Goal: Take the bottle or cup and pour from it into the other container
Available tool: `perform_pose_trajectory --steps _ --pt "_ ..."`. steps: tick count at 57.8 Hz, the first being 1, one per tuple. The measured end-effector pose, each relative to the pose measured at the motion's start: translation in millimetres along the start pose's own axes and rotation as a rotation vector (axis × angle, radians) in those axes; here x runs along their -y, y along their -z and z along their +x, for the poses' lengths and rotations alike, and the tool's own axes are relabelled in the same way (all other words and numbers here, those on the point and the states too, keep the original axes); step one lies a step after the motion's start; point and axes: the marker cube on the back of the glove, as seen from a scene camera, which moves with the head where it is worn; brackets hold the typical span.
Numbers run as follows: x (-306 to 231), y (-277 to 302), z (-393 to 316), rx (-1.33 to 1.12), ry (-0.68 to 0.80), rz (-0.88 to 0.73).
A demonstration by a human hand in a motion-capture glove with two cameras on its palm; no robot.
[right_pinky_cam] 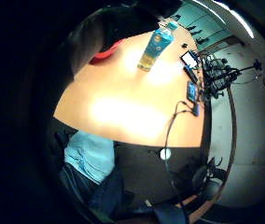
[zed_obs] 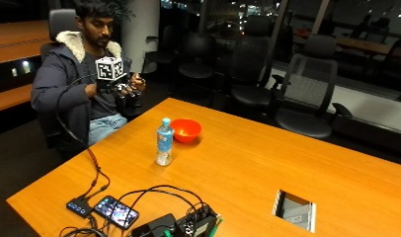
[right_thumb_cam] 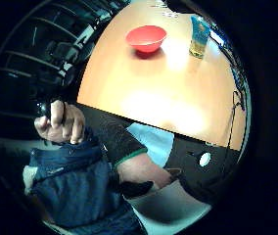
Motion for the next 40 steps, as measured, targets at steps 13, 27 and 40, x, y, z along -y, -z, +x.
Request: perform_pose_trajectory --steps 13,27,40 --pt "5.6 0.9 3.4 0.007 0.009 0.000" --pt "6.2 -2.3 -0.4 0.010 0.006 0.004" --pt "12.5 -2.6 13.9 -0.006 -0.014 0.003"
